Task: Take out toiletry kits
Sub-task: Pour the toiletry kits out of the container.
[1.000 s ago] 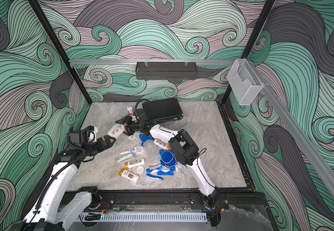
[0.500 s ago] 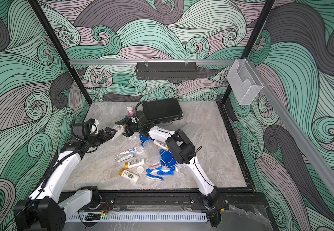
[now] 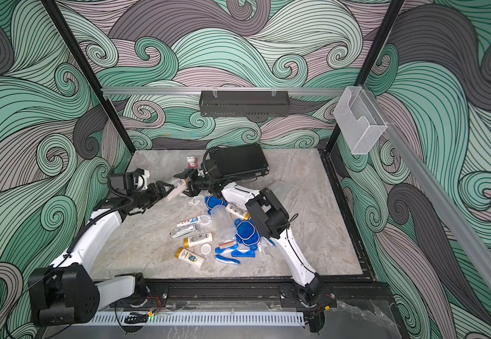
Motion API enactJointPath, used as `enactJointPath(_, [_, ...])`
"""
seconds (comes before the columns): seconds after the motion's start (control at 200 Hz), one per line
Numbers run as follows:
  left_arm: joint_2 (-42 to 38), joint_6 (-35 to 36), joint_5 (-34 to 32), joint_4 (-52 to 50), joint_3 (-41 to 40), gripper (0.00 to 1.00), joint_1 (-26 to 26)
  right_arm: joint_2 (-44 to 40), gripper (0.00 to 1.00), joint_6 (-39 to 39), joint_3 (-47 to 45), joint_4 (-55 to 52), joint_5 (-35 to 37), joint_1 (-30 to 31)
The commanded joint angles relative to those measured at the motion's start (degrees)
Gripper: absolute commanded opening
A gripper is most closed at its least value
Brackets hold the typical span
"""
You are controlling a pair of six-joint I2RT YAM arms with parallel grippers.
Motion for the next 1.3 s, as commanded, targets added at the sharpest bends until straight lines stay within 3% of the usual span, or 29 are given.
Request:
enactJointPath(0.0, [1.5,-2.8,3.1,-3.3,2.5,0.62,0.2,-0.6,0.44,0.6,3.2,6.3,-2.0,1.6])
enactJointPath(0.125, [0.7,-2.0,2.5,-5.4,3.6,0.39,0.4,-0.6,0.53,0.5,2.9,6.0,-2.1,1.4])
enactJointPath(0.255, [0.1,-0.7,1.8,-8.8,5.1,0.26,0.5,-0.4,0.66,0.3,2.3,6.0,-1.9,0.8])
enactJointPath(0.36, [0.1,0.6,1.0,-11.7,6.7,0.1,0.5,-0.1,0.68,0.3,1.7,6.4,-1.7,0.2])
enactJointPath(0.475, [-0.1,0.7,1.0,-12.3,7.1,0.01,0.6,0.5,0.69,1.2,1.4,7.9,-1.8,0.1])
enactJointPath(0.725, [-0.4,0.6,1.8,-12.8,7.9,0.0,0.6,1.1,0.76,2.9,0.1,10.7,-1.7,-0.6])
enactJointPath(1.021, [-0.3,1.4,1.9,-13.5,8.0,0.0,0.6,1.8,0.76,6.4,-1.2,14.8,-1.0,-1.1])
enactJointPath(1.291, [1.8,4.1,1.8,-17.8,11.1,0.0,0.7,1.4,0.83,8.1,-4.5,17.7,0.3,-1.1])
